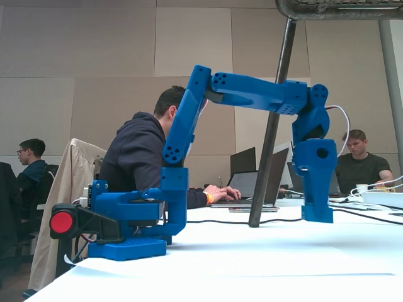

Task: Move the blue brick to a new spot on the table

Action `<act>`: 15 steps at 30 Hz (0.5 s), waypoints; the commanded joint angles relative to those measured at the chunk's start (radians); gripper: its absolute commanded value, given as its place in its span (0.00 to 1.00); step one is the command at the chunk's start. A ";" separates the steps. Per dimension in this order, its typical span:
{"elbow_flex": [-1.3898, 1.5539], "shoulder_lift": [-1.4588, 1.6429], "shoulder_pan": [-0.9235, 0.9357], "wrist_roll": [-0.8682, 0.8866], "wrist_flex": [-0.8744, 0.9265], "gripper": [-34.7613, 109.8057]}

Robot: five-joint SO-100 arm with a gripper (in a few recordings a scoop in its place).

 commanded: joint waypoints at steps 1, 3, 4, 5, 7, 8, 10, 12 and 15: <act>-0.391 -0.097 -0.015 0.031 0.092 0.27; -0.548 -0.190 -0.021 0.040 0.146 0.27; -0.624 -0.236 -0.023 0.046 0.167 0.27; -0.670 -0.264 -0.025 0.048 0.172 0.27; -0.716 -0.298 -0.029 0.048 0.173 0.27; -0.732 -0.311 -0.032 0.051 0.173 0.27; -0.778 -0.350 -0.034 0.060 0.173 0.27; -0.850 -0.413 -0.031 0.061 0.173 0.27; -0.937 -0.508 -0.017 0.054 0.173 0.27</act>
